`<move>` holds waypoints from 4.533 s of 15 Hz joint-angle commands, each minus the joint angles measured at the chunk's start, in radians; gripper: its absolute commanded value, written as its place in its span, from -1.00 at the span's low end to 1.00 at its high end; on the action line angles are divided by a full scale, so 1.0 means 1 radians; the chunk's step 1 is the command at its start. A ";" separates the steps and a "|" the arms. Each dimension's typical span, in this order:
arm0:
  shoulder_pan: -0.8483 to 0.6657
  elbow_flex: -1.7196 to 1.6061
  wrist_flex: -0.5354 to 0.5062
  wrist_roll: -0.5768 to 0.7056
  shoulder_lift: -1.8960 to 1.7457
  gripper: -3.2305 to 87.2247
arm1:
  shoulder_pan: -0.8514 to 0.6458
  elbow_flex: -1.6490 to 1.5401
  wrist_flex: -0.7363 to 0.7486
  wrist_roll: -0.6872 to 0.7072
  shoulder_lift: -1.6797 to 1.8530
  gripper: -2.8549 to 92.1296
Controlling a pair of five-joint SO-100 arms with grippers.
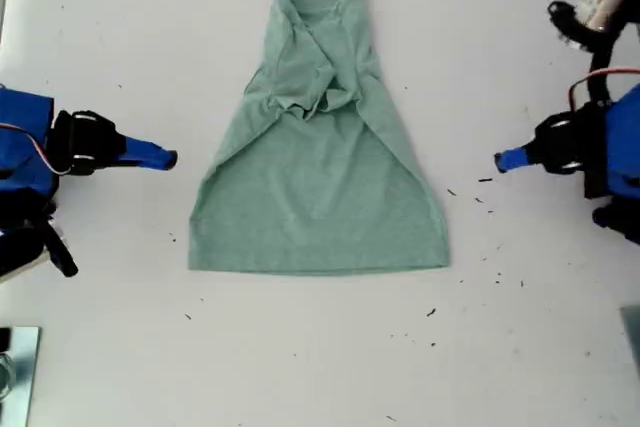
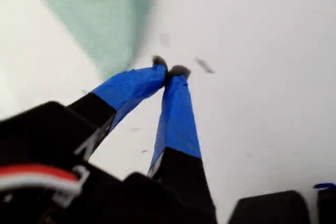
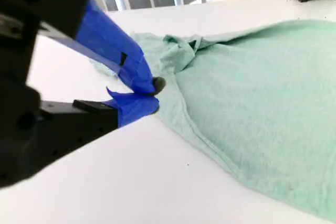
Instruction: Fold t shirt
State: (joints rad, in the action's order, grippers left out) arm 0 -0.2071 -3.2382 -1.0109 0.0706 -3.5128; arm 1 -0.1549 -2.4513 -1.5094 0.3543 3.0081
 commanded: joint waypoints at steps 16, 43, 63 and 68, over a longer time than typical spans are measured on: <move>0.043 -0.014 0.009 0.012 -0.014 -0.93 | 0.328 0.143 0.690 -0.202 -1.258 -0.96; 0.054 -0.014 0.008 0.012 -0.018 -0.93 | 0.270 1.457 -0.020 0.023 -1.339 -0.33; 0.318 1.319 -0.523 -0.331 1.312 -0.90 | -0.100 -0.629 0.170 0.098 0.417 -0.89; 0.347 1.583 -0.541 -0.290 1.583 -0.12 | -0.095 -0.637 0.147 0.095 0.462 -0.89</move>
State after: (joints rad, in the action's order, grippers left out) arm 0 0.1319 -1.7165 -1.5463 -0.2316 -1.9466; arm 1 -0.2470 -3.0450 -1.3560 0.4479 3.4545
